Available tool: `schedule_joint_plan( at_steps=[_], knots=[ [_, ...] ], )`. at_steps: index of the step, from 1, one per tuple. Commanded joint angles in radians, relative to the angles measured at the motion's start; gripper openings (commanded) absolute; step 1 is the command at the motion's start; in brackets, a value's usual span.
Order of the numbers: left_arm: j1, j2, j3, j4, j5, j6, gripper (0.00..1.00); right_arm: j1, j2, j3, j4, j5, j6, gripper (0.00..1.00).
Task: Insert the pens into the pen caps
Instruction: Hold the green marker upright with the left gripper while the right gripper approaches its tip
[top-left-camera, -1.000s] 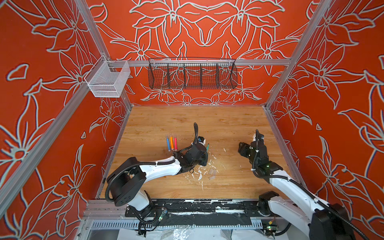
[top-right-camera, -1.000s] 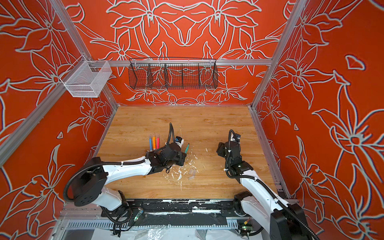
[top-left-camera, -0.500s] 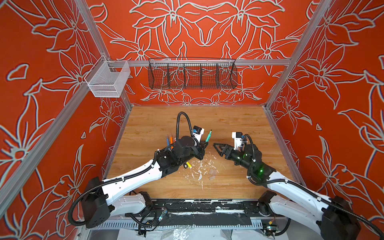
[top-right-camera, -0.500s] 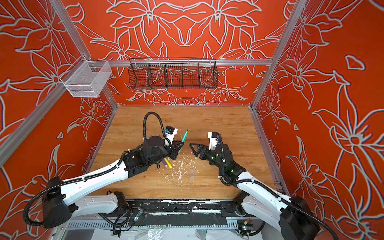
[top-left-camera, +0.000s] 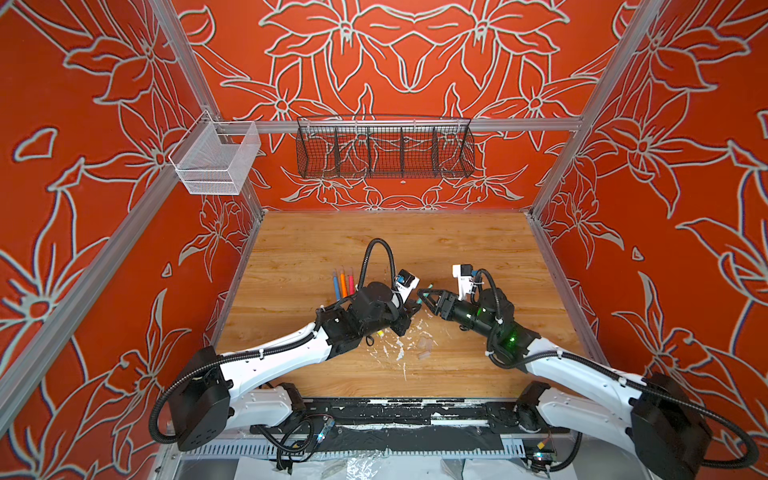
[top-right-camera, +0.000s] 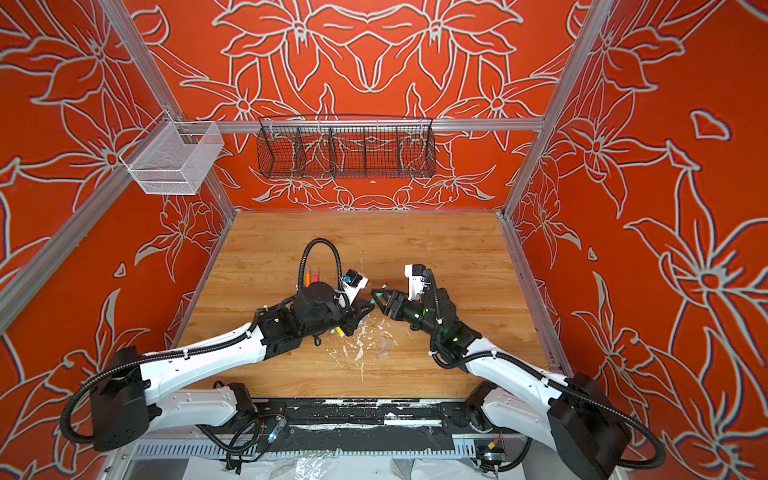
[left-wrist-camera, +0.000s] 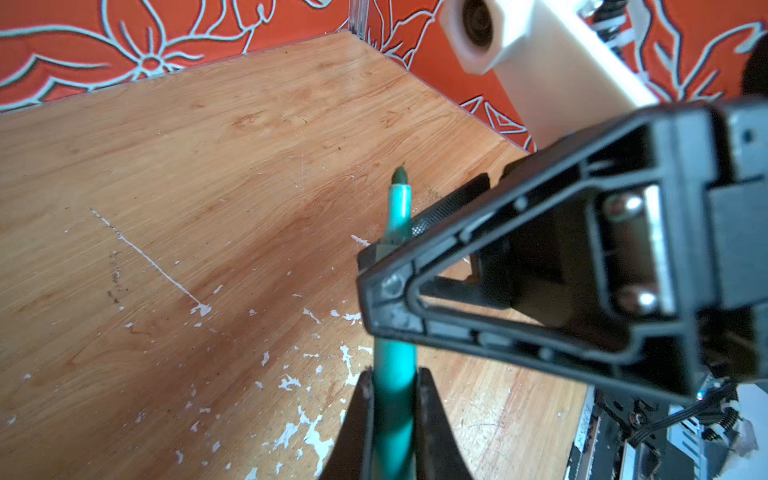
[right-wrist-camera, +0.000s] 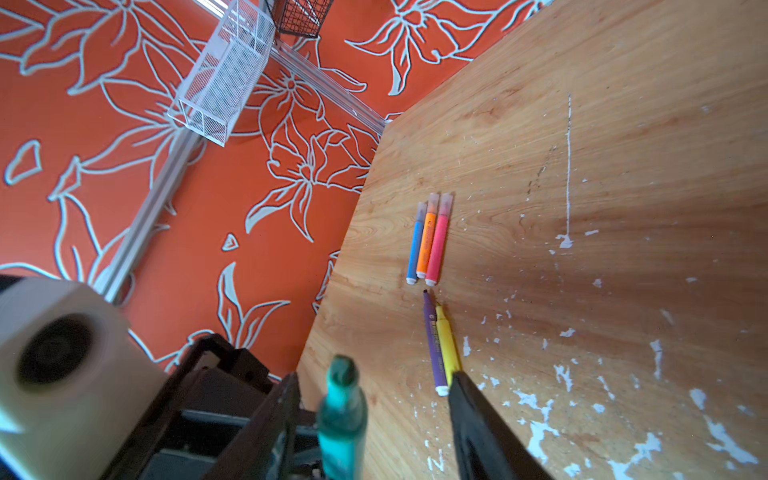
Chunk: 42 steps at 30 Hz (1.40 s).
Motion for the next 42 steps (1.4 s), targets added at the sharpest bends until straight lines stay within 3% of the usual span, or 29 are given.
schedule_joint_plan(
  at_steps=[1,8,10,17,24,26,30,32,33,36,38,42],
  knots=[
    [-0.007,0.005,-0.001,0.039,0.05,0.026,0.0,0.008,0.001,0.026,0.019,0.001,0.011,0.41],
    [-0.007,0.035,0.014,0.034,0.077,0.027,0.0,0.015,-0.001,0.029,0.004,0.011,0.015,0.07],
    [-0.007,0.043,0.02,0.029,0.082,0.023,0.09,0.024,0.005,0.033,0.004,0.01,0.013,0.0],
    [-0.007,0.049,0.017,0.032,0.065,0.034,0.3,0.054,-0.009,0.047,0.01,0.024,0.032,0.0],
    [-0.007,0.056,0.017,0.039,0.085,0.03,0.39,0.1,-0.022,0.046,0.02,0.035,0.03,0.0],
    [-0.007,0.055,0.017,0.039,0.081,0.03,0.38,0.11,-0.025,0.046,0.021,0.041,0.025,0.0],
    [-0.007,0.041,0.011,0.04,0.075,0.025,0.01,0.118,-0.025,0.046,0.016,0.055,0.019,0.0],
    [-0.007,0.031,0.005,0.044,0.062,0.02,0.0,0.117,-0.026,0.046,0.008,0.058,0.015,0.0],
    [-0.007,0.025,-0.001,0.05,0.057,0.019,0.0,0.117,-0.029,0.045,0.007,0.06,0.013,0.04],
    [-0.007,0.006,-0.022,0.07,0.036,0.012,0.0,0.117,-0.048,0.05,-0.029,0.073,-0.012,0.34],
    [-0.005,-0.008,-0.035,0.081,0.006,0.011,0.0,0.117,-0.079,0.073,-0.113,0.091,-0.049,0.48],
    [-0.005,-0.061,-0.096,0.126,-0.128,0.016,0.0,0.117,-0.184,0.205,-0.475,0.165,-0.175,0.61]
  ],
)
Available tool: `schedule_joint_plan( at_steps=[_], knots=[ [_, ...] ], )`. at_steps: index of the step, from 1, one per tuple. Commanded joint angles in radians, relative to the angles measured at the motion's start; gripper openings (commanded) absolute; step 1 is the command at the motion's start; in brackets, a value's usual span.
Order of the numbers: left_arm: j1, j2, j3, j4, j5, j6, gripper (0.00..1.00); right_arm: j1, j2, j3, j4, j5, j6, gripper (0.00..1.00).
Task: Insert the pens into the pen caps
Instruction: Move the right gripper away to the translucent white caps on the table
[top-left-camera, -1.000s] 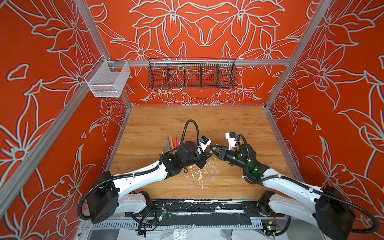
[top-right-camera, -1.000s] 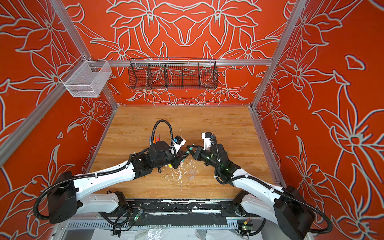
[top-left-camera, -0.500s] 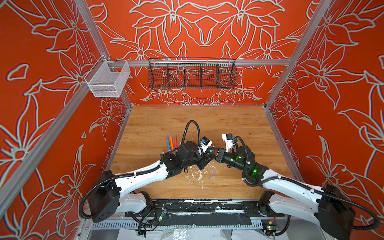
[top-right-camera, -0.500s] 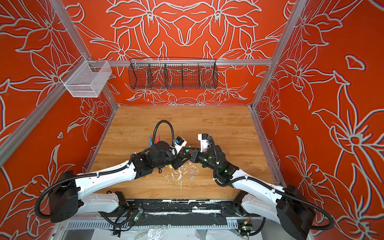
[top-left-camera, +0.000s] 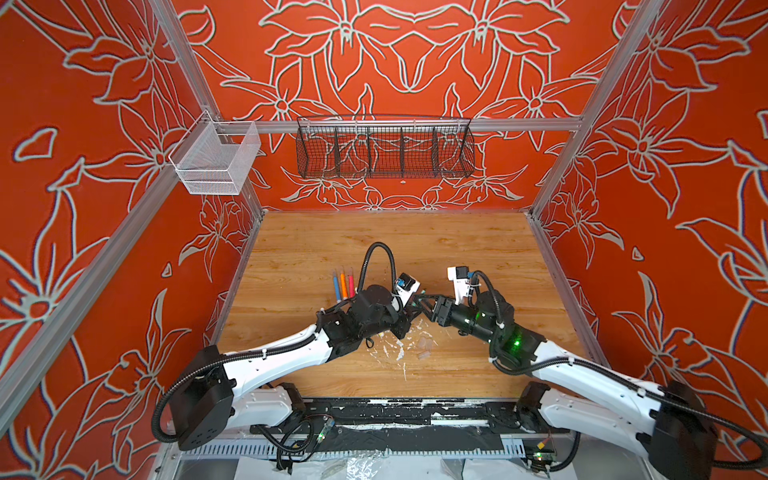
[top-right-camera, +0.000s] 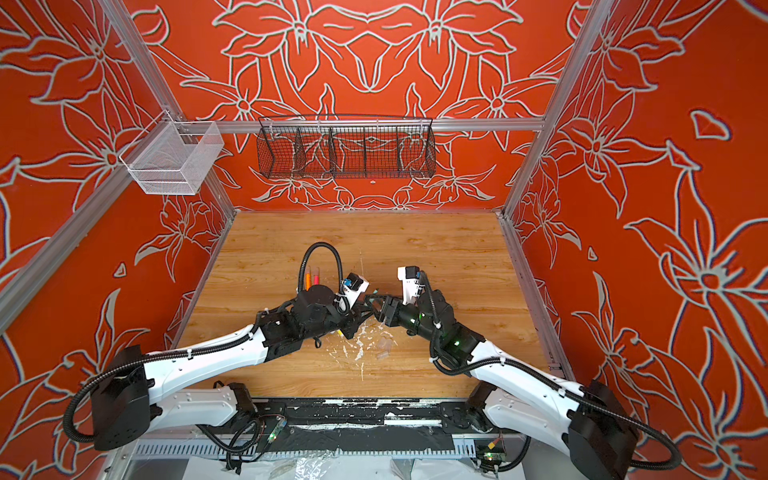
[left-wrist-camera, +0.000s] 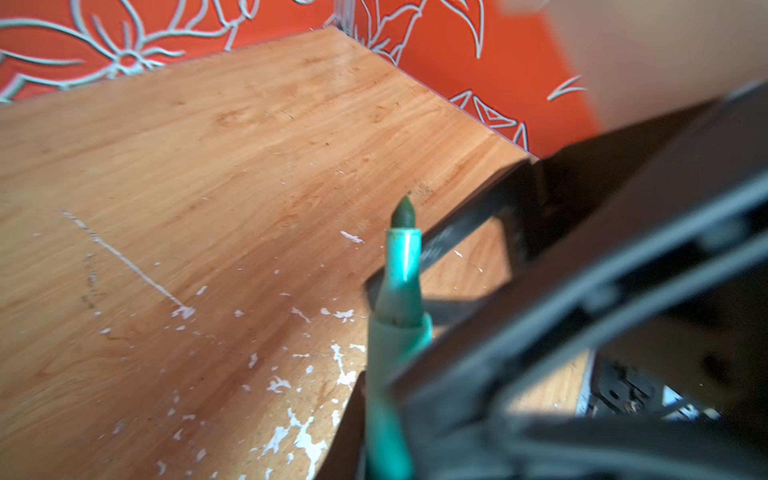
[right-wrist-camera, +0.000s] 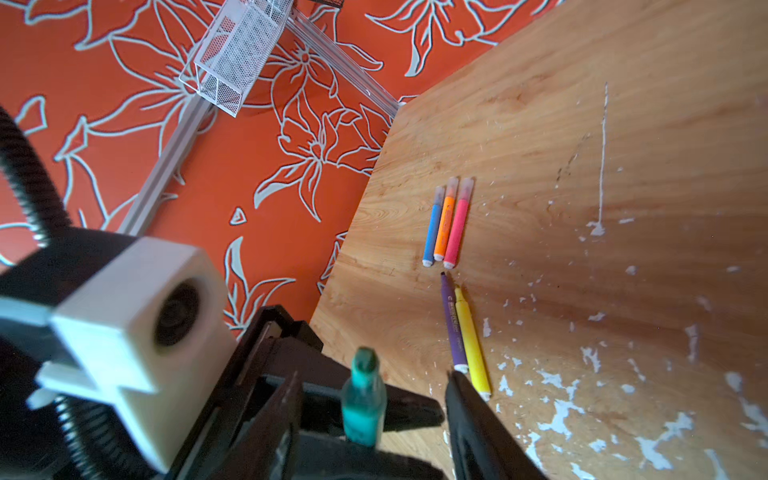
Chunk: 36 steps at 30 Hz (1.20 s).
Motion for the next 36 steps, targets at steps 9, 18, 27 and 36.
schedule_joint_plan(
  at_steps=[9,18,27,36],
  knots=[
    [-0.005,-0.099,-0.097,0.12,-0.221,-0.022,0.0,0.006,-0.264,0.143,-0.778,0.356,-0.149,0.62],
    [-0.003,-0.043,-0.064,0.077,-0.346,-0.072,0.0,0.007,-0.184,0.06,-0.862,0.307,-0.089,0.58],
    [0.076,-0.062,-0.072,0.034,-0.327,-0.156,0.0,0.119,0.04,0.08,-0.827,0.314,-0.049,0.51],
    [0.09,-0.085,-0.077,0.024,-0.302,-0.166,0.0,0.249,0.229,0.147,-0.778,0.373,-0.024,0.5]
  ],
)
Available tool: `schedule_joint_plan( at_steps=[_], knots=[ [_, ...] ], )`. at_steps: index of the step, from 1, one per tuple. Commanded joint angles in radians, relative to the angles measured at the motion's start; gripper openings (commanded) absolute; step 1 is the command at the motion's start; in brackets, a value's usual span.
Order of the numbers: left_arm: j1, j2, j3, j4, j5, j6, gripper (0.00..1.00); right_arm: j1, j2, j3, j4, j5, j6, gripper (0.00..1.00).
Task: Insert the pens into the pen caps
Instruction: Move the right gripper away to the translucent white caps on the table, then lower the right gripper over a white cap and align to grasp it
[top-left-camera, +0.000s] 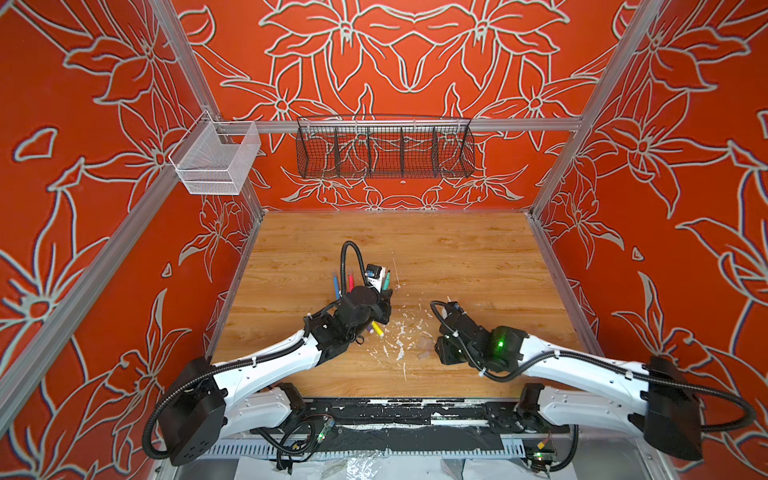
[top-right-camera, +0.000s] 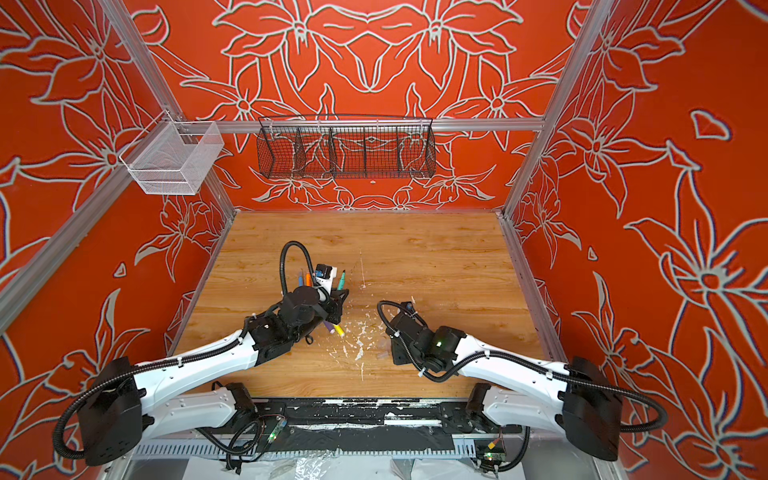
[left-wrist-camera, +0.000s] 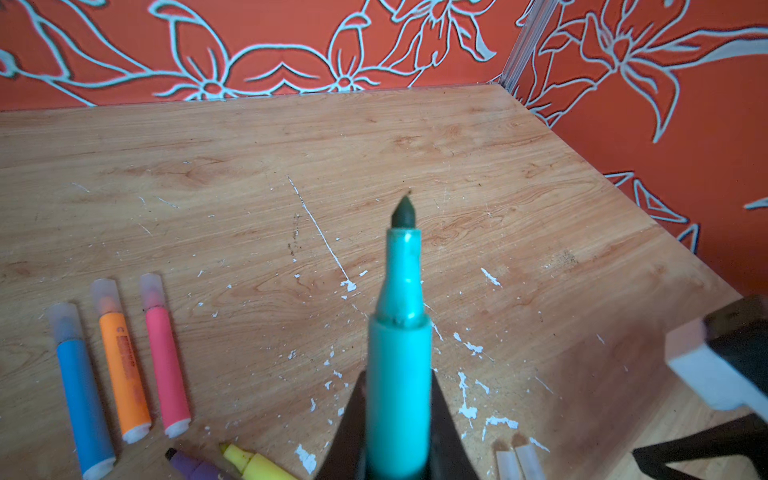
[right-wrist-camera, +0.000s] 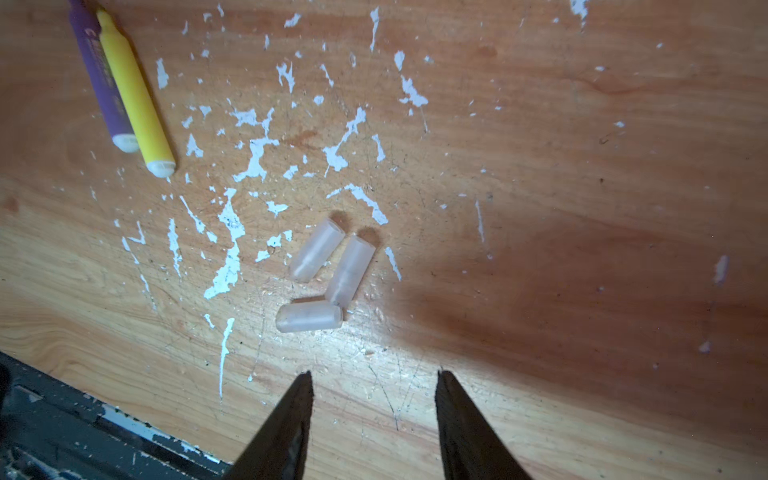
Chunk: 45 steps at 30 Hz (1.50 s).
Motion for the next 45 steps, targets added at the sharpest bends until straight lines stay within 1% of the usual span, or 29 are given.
schedule_joint_plan(
  at_steps=[1,7,12,14,19,23,31,40,45],
  knots=[
    [0.003,-0.022,0.005,-0.007,0.005,-0.017,0.0,0.033,0.056,0.061,0.021,0.058,0.031,0.5],
    [0.003,-0.026,0.007,-0.011,0.003,-0.01,0.0,0.066,0.196,0.127,0.023,0.067,0.016,0.48],
    [0.003,-0.028,0.006,-0.012,0.001,-0.012,0.0,0.079,0.268,0.151,0.023,0.078,0.013,0.48],
    [0.003,-0.026,0.006,-0.01,0.007,-0.014,0.0,0.08,0.288,0.158,0.015,0.088,0.015,0.45],
    [0.003,-0.021,0.01,-0.012,0.015,-0.017,0.0,0.082,0.295,0.152,-0.018,0.15,0.041,0.42],
    [0.003,-0.02,0.008,-0.009,0.017,-0.014,0.0,0.08,0.301,0.137,0.006,0.175,0.05,0.41],
    [0.003,-0.026,0.007,-0.01,0.015,-0.01,0.0,0.071,0.376,0.148,0.039,0.196,0.053,0.42],
    [0.003,-0.029,0.007,-0.01,0.023,-0.011,0.0,0.035,0.378,0.11,0.063,0.199,0.056,0.41],
    [0.003,-0.028,0.007,-0.009,0.024,-0.011,0.0,0.014,0.366,0.088,0.061,0.202,0.06,0.4]
  ],
)
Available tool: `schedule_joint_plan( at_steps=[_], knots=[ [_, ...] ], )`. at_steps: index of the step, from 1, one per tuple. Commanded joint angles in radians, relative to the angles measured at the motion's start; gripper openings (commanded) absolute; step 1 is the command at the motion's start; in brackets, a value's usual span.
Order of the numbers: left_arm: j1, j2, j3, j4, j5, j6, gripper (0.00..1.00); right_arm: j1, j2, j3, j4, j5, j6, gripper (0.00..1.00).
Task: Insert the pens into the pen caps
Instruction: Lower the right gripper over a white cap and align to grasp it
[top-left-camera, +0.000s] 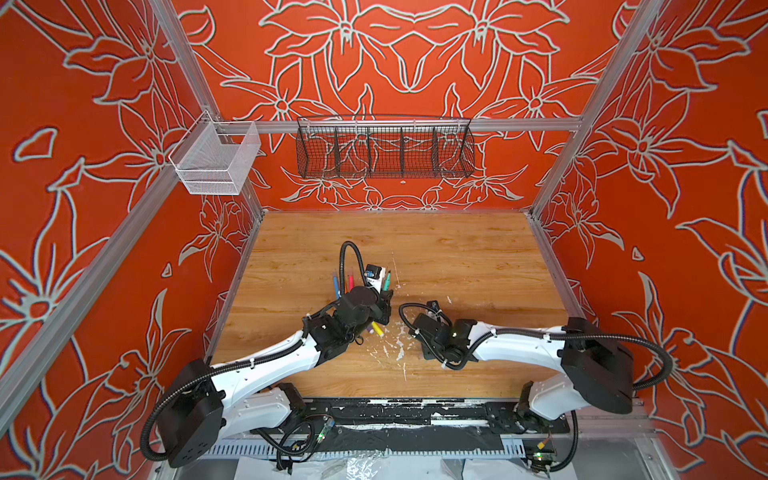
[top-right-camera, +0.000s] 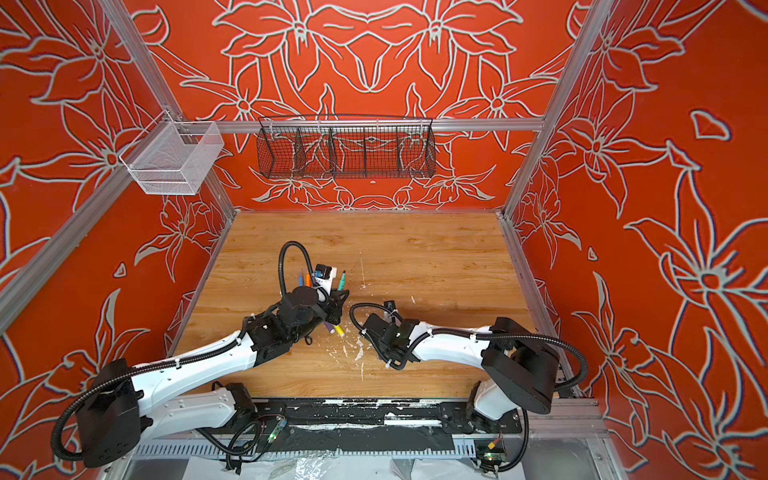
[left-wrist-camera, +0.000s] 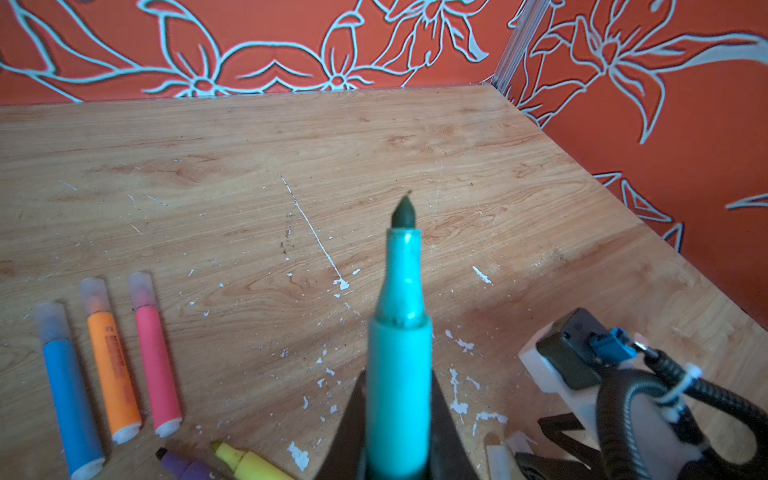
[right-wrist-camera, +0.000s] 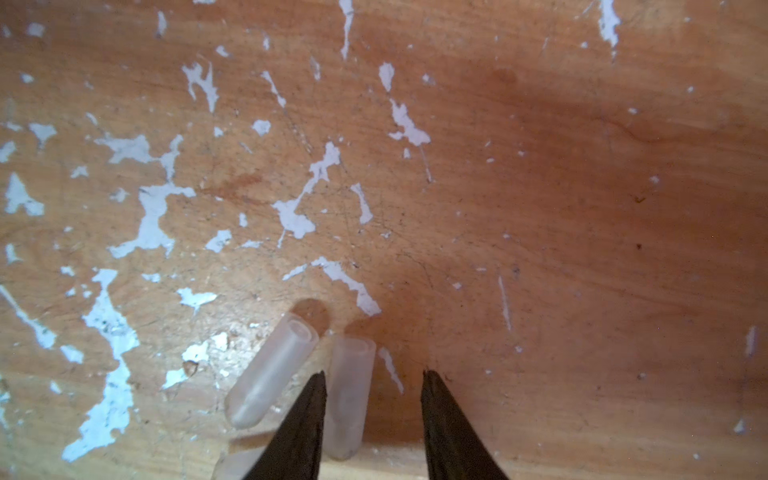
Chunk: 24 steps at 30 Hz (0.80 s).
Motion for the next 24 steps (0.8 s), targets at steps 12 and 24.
schedule_joint_plan(
  at_steps=[12,24],
  knots=[
    [0.003,-0.036,-0.004,0.006,0.007,0.0,0.0,-0.039,-0.043,-0.057,-0.005,0.024,0.022,0.33],
    [0.003,-0.037,-0.006,0.006,0.01,-0.001,0.0,-0.042,0.031,-0.021,0.005,-0.002,0.009,0.33]
  ],
)
